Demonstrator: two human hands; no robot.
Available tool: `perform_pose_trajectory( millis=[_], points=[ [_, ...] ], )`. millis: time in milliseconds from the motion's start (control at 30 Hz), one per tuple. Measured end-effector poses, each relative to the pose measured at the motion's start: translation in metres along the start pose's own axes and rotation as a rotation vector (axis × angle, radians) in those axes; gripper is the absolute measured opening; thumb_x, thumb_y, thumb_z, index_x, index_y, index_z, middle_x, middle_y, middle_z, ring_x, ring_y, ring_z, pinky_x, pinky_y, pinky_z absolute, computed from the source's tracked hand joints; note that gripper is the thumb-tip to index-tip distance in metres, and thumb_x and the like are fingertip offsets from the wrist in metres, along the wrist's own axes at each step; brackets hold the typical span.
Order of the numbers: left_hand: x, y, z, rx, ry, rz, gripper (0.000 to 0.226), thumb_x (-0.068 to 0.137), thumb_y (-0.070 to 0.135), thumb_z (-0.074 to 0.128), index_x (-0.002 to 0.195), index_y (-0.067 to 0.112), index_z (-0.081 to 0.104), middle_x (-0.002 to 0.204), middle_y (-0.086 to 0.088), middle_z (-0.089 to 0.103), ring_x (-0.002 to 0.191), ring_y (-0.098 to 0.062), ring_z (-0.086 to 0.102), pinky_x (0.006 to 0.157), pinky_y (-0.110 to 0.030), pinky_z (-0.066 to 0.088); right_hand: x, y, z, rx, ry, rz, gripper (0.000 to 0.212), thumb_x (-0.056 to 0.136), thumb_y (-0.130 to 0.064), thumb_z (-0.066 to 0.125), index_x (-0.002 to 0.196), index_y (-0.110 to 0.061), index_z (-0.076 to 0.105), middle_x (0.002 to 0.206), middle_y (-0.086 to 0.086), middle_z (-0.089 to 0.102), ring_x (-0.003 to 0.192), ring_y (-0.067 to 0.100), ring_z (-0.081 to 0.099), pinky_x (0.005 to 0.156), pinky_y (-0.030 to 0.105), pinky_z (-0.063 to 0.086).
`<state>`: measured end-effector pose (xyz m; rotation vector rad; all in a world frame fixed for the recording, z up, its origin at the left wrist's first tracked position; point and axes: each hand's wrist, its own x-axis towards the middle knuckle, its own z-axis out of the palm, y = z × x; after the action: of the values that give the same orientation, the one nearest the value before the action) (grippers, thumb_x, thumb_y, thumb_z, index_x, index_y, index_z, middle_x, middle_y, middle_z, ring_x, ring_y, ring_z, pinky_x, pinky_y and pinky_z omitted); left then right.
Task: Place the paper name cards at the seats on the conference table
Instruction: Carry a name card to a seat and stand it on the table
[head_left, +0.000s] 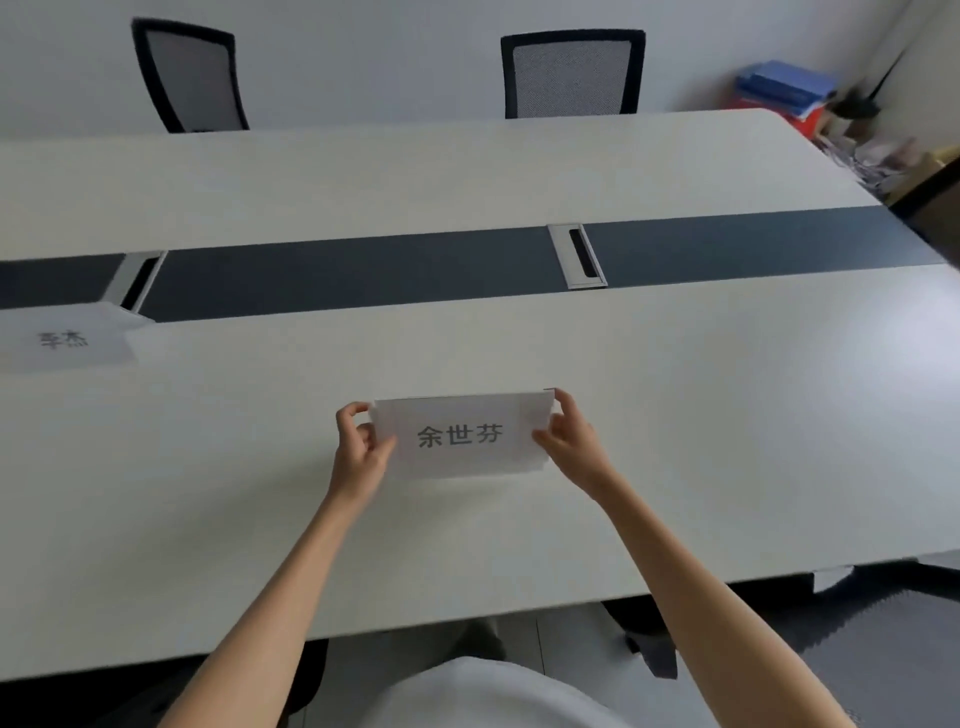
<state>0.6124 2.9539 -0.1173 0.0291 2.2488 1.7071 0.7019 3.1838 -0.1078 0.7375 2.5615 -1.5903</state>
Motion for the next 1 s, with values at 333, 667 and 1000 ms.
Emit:
perform_pose_trajectory(
  millis=[333, 667, 1000],
  points=[
    [0.055, -0.005, 0.004, 0.013, -0.01, -0.023, 0.025, 0.092, 0.01, 0.042, 0.106, 0.025, 0.027, 0.086, -0.008, 0.06, 0.075, -0.022, 0.053, 0.068, -0.028, 0.039, 0.066, -0.004, 0.004, -0.002, -0.007, -0.001, 0.044, 0.089, -0.016, 0.049, 0.129, -0.015, 0.031, 0.107, 0.013, 0.068, 0.098, 0.033, 0.061, 0.082, 0.042, 0.047],
    [0.072, -0.006, -0.004, 0.24, 0.152, 0.085, 0.025, 0.09, 0.01, 0.047, 0.111, 0.006, 0.061, 0.119, -0.016, 0.057, 0.116, -0.026, 0.05, 0.091, -0.031, 0.039, 0.077, 0.011, -0.013, -0.087, 0.076, -0.199, 0.028, 0.091, -0.02, 0.048, 0.119, -0.018, 0.057, 0.131, 0.003, 0.053, 0.125, 0.018, 0.045, 0.099, 0.022, 0.031],
    [0.07, -0.005, -0.005, 0.29, 0.129, 0.178, 0.022, 0.082, 0.01, 0.061, 0.098, 0.025, 0.06, 0.126, -0.003, 0.056, 0.123, -0.017, 0.048, 0.098, -0.004, 0.03, 0.09, 0.006, -0.021, 0.053, 0.025, -0.212, 0.025, 0.09, -0.019, 0.051, 0.113, -0.016, 0.061, 0.115, -0.008, 0.063, 0.105, 0.003, 0.053, 0.081, -0.005, 0.031]
  ],
)
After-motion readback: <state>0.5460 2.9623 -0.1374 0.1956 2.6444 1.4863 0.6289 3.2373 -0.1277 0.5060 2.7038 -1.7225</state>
